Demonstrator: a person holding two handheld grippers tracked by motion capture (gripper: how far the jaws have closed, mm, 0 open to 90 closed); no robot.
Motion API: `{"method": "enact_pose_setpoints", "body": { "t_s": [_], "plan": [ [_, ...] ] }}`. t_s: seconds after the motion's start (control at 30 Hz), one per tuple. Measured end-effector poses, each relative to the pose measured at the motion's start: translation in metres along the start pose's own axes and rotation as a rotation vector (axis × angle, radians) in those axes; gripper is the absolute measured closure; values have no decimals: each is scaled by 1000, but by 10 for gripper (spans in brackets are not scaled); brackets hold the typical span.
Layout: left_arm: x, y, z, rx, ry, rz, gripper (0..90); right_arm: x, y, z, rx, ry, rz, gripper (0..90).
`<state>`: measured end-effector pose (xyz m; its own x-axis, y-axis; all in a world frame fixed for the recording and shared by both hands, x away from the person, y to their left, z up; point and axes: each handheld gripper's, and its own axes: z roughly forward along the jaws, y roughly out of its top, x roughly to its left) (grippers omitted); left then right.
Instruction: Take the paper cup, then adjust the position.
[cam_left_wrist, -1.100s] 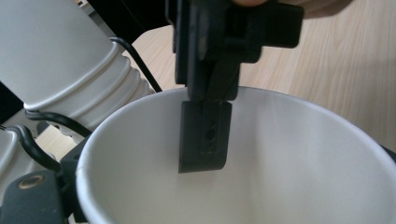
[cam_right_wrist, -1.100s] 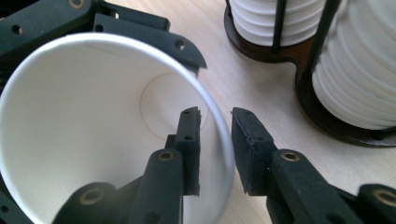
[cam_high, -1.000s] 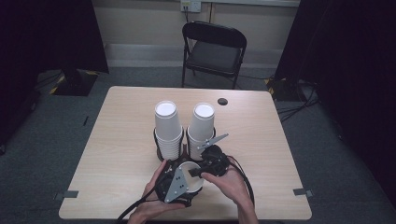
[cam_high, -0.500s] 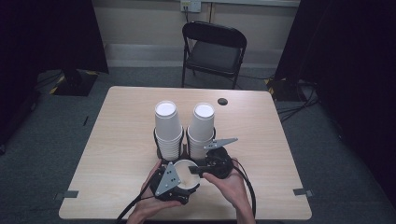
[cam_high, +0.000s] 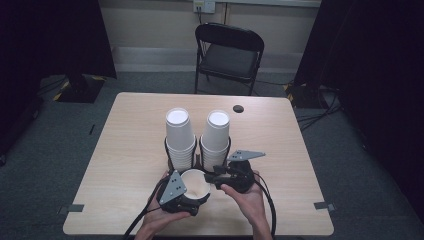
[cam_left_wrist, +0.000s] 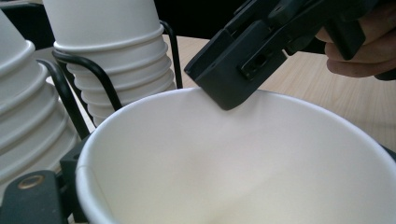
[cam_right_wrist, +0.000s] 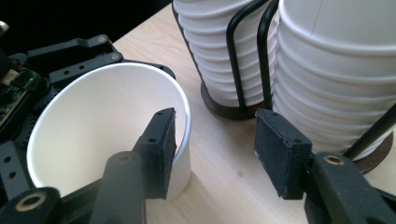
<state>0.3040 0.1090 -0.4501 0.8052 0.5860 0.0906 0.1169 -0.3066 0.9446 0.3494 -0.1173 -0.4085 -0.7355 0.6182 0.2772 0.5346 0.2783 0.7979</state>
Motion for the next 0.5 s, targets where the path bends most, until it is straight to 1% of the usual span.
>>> {"method": "enact_pose_setpoints", "body": {
  "t_s": [0.03,0.07,0.1,0.13,0.17,0.2,0.23,0.27,0.3,0.33,0.37,0.4,0.43,0.47,0.5],
  "plan": [
    [2,0,-1,-5,9,-8,98,-1,-1,-1,-22,-11,-3,461],
    [2,0,-1,-5,9,-8,98,-1,-1,-1,-22,-11,-3,461],
    [3,0,-2,-3,15,-8,98,-1,-2,-2,-39,-10,-4,453],
    [4,-1,-2,-13,22,-18,98,-1,-3,-3,-55,-7,-4,443],
    [5,-2,-4,-15,29,-24,97,-2,-6,-4,-88,1,-2,428],
    [5,-2,-4,-15,29,-24,97,-2,-6,-4,-88,1,-2,428],
    [6,-3,-5,-17,32,-32,97,-3,-9,-7,-109,-1,-2,428],
    [7,-4,-6,-22,35,-43,97,-3,-9,-7,-109,-1,-2,428],
    [9,-6,-8,-17,47,-48,97,-4,-14,-9,-127,-17,-12,419],
    [11,-7,-9,-18,56,-54,97,-6,-16,-11,-137,-20,-3,415],
    [11,-7,-9,-18,56,-54,97,-6,-16,-11,-137,-20,-3,415],
    [12,-8,-10,-19,60,-58,97,-8,-18,-12,-147,-21,-3,411],
    [15,-10,-13,-24,79,-61,96,-11,-23,-14,-179,-26,8,401],
    [15,-10,-13,-24,79,-61,95,-11,-23,-14,-179,-26,8,401],
    [18,-11,-17,-34,86,-68,95,-14,-28,-17,-190,-36,8,394]
  ]
}}
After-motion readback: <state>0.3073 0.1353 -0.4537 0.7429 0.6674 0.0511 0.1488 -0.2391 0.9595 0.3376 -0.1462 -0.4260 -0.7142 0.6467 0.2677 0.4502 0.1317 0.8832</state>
